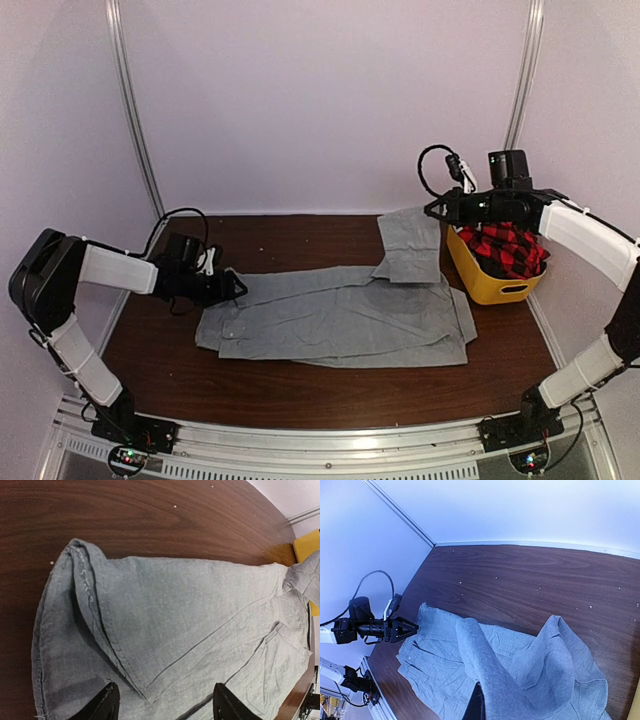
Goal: Fold and stack the long sleeve shirts
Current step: Pick up the sleeve from the 1/3-folded shirt, then pick up the 1/3-folded shirt from the center of the board.
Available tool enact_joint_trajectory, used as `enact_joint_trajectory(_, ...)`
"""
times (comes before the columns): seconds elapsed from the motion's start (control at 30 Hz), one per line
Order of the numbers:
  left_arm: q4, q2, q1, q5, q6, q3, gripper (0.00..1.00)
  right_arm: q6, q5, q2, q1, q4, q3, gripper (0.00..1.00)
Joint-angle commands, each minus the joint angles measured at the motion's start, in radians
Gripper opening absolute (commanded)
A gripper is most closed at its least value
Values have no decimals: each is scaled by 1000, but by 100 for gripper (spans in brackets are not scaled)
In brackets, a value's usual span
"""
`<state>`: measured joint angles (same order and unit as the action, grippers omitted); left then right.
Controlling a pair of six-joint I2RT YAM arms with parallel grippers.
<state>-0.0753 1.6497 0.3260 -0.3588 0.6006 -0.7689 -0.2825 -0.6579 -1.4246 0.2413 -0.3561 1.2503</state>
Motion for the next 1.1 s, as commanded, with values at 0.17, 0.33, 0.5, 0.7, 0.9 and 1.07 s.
enact_joint_trajectory(0.17,-19,76,-7,38,-17,-55,60,-38,-40,61,-4,-42,38,0)
enact_joint_trajectory(0.33,-23,89,-7,53,-21,-50,55,-42,-36,62,-6,-47,66,0)
enact_joint_trajectory(0.5,-63,127,-7,2,-16,-51,45,-44,-37,53,-7,-46,74,0)
enact_joint_trajectory(0.7,-83,162,-7,-13,-6,-63,36,-44,-37,56,-8,-47,64,0)
enact_joint_trajectory(0.9,-125,167,-7,-26,12,-52,27,-41,-30,55,-9,-41,55,0)
enact_joint_trajectory(1.07,-144,175,-7,-30,16,-51,16,-41,-30,52,-11,-30,31,0)
